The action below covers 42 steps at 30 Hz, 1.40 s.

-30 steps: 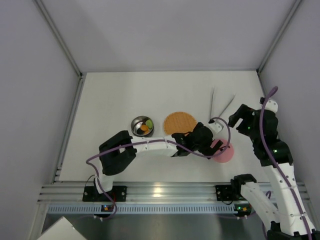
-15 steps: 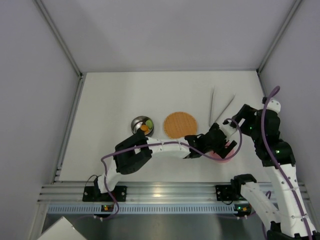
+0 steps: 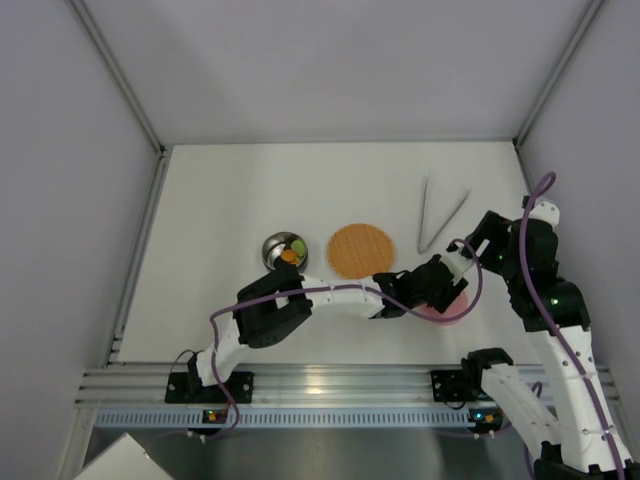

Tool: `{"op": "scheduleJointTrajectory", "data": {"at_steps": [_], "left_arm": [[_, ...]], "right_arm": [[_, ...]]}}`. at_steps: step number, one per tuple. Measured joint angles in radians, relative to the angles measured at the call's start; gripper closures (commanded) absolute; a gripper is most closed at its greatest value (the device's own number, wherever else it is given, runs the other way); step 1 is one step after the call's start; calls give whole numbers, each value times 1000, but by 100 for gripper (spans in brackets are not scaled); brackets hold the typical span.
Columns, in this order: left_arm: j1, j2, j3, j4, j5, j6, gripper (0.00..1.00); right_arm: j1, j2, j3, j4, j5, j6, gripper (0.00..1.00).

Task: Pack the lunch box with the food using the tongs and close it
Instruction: Pick up the box lid from the center of the board, then close the box lid on the packing box.

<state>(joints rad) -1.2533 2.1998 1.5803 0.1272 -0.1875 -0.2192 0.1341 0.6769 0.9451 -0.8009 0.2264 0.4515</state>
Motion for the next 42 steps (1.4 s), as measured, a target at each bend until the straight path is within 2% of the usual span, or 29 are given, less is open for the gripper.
{"op": "scheduleJointTrajectory", "data": {"at_steps": [9, 12, 15, 16, 20, 27, 32, 38, 42], "left_arm": [[0, 2, -40, 8, 1, -17, 51], [0, 2, -57, 12, 2, -19, 56], [0, 2, -71, 12, 1, -22, 69], [0, 2, -72, 13, 4, -23, 79], [0, 2, -74, 13, 7, -24, 99], [-3, -32, -113, 16, 2, -25, 100], [-19, -105, -138, -39, -37, -26, 100], [-27, -345, -272, -107, -157, -56, 100], [-26, -528, -353, -195, -334, -89, 100]], "right_arm": [[0, 2, -1, 0, 1, -6, 25], [0, 5, -2, 0, 1, -6, 25], [0, 5, -2, 0, 1, -6, 27], [0, 5, -2, 0, 1, -6, 27], [0, 5, -2, 0, 2, -6, 28], [0, 7, 0, 0, 22, -8, 28], [0, 21, 24, 0, 35, -8, 28], [0, 26, 33, 2, 30, -12, 29], [0, 26, 33, 5, 3, -14, 29]]}}
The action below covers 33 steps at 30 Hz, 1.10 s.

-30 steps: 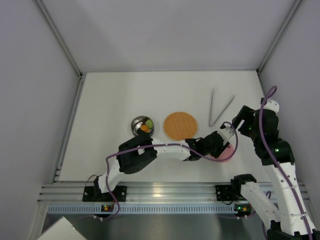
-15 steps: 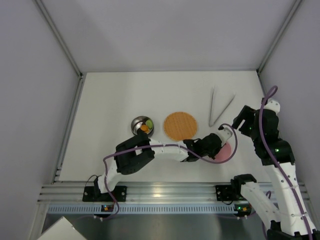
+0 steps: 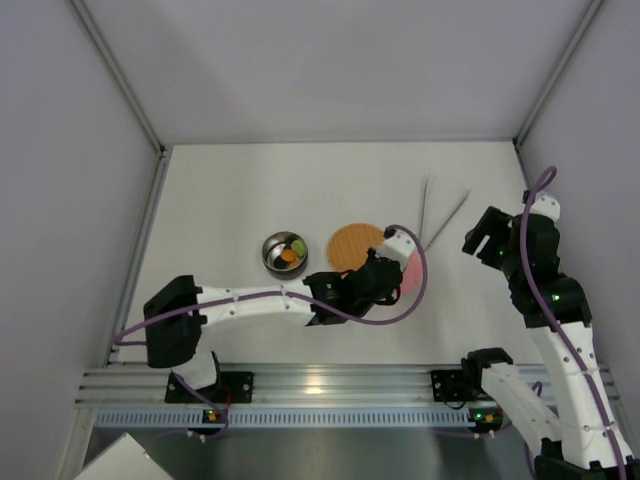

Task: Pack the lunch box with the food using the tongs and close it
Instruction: Close the box lid on the packing box.

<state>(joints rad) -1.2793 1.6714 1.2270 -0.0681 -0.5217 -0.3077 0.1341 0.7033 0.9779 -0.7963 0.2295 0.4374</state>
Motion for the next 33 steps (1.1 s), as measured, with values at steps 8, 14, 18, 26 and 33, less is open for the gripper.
{"op": "scheduleJointTrajectory", "data": {"at_steps": [8, 14, 18, 26, 33], "left_arm": [[112, -265, -118, -229, -265, -149, 100], [346, -418, -274, -291, -251, -234, 100], [427, -436, -321, -292, -200, -254, 100], [529, -409, -360, -258, -100, -270, 100], [571, -356, -376, -211, -43, -269, 100]], "right_arm": [[0, 29, -2, 10, -69, -2, 31], [0, 49, -16, 24, -112, -8, 32], [0, 52, -17, 26, -133, -9, 32], [0, 62, -18, 26, -153, -10, 32], [0, 66, -23, 27, -156, -10, 33]]}}
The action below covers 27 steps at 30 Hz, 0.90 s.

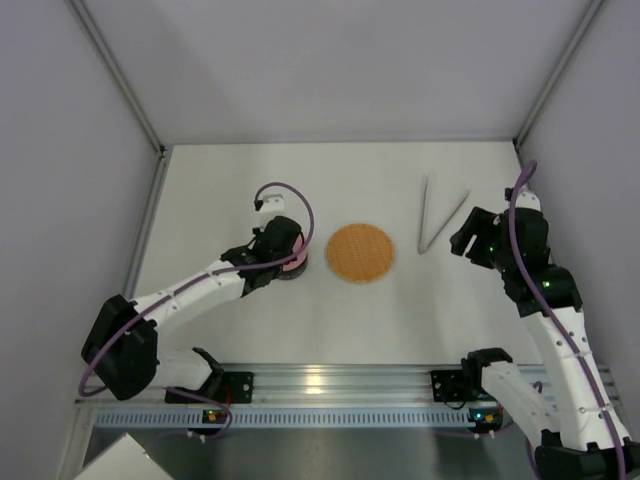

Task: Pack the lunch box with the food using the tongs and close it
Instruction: Close the box lid on the packing box.

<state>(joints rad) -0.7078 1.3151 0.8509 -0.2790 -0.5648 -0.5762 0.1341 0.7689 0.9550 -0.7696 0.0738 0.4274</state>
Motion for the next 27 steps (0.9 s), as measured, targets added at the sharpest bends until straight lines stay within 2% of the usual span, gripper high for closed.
{"op": "scheduleJointTrajectory", "data": {"at_steps": [10, 27], "left_arm": [[26, 60, -15, 47, 49, 2, 100], [26, 63, -77, 157, 39, -37, 100]], "right_arm": [[0, -2, -21, 3, 0, 0, 33], [0, -3, -66, 31, -1, 0, 33]]}}
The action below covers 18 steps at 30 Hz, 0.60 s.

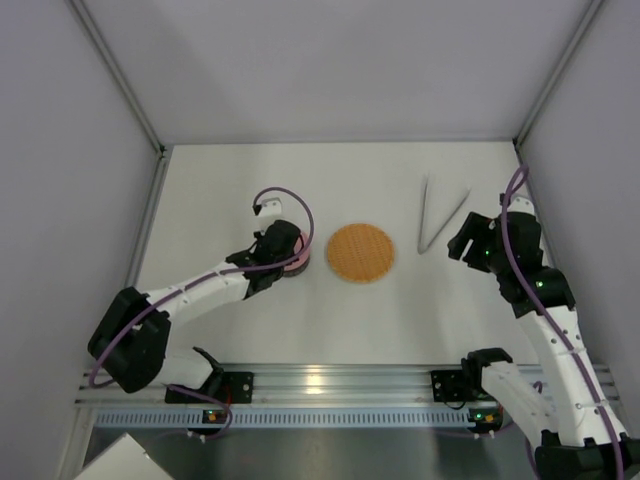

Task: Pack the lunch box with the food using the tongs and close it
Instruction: Close the box lid on the packing box.

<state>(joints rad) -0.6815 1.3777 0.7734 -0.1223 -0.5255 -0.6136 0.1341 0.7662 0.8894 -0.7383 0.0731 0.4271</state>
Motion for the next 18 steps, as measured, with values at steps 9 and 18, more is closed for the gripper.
{"op": "scheduleJointTrajectory", "data": {"at_steps": [9, 18], "left_arm": [[-2, 37, -7, 82, -22, -34, 100], [-15, 150, 129, -16, -74, -34, 89]], "right_arm": [[0, 0, -14, 13, 0, 0, 33], [0, 0, -15, 13, -15, 0, 33]]}}
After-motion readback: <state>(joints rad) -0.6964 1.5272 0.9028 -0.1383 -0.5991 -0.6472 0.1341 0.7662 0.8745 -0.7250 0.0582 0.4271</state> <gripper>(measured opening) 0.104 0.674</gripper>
